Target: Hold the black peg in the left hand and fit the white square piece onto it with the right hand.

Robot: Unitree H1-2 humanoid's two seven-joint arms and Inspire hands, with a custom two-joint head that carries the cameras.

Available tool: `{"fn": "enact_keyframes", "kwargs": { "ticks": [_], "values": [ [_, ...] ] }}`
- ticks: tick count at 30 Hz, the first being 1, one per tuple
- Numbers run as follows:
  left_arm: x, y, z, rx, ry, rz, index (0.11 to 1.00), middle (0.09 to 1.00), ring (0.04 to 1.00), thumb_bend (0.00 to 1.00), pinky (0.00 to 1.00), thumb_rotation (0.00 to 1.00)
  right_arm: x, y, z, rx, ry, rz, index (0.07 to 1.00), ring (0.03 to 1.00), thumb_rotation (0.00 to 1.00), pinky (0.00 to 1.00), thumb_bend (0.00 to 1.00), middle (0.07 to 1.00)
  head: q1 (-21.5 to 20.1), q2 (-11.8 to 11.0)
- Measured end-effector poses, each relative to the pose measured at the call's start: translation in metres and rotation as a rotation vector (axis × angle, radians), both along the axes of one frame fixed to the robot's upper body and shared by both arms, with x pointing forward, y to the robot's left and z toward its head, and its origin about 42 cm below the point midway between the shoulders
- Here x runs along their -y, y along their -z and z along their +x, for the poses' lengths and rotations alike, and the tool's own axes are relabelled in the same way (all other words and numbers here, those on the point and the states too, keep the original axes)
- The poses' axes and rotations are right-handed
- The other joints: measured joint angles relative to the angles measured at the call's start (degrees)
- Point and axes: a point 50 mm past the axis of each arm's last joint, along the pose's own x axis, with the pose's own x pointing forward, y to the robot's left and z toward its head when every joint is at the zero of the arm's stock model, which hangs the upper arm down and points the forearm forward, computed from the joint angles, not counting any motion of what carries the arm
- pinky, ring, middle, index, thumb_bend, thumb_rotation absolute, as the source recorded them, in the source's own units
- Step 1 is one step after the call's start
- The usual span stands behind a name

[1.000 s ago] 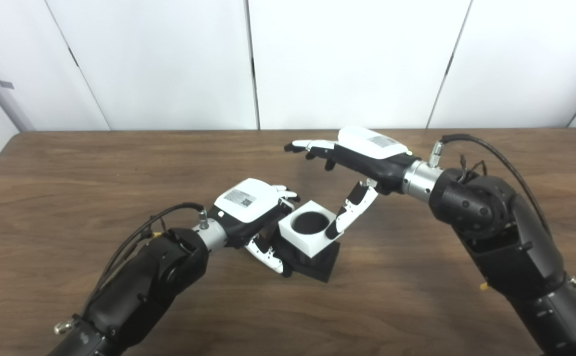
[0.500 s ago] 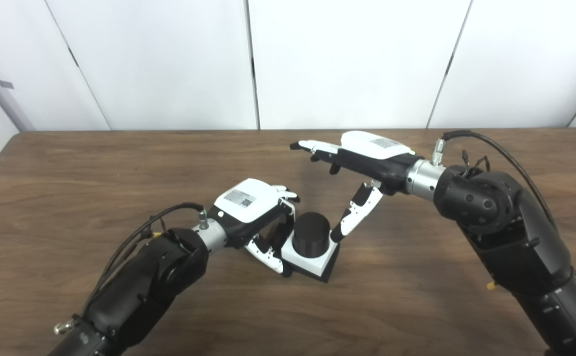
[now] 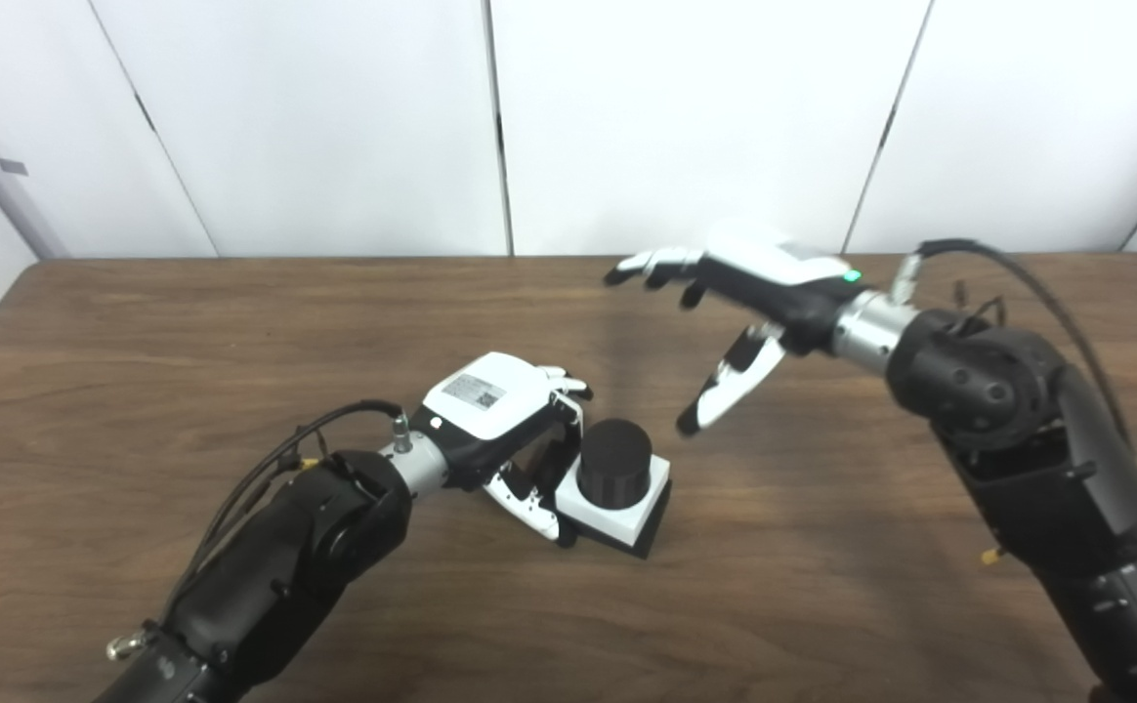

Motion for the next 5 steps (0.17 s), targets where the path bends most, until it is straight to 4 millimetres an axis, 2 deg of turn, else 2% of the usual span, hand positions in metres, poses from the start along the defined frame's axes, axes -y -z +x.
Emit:
{"fn": "enact_keyframes", "kwargs": {
  "ticks": [5],
  "values": [
    [0.0,0.0,0.0,-0.002,-0.001,-0.003,0.491,0.883,0.905,0.52,0.78,0.08,0.019,0.015,0.0,0.034,0.054,0.079,0.7,0.744,0.19,0.63,0.73,0.783,-0.35,-0.09]
  ]
}}
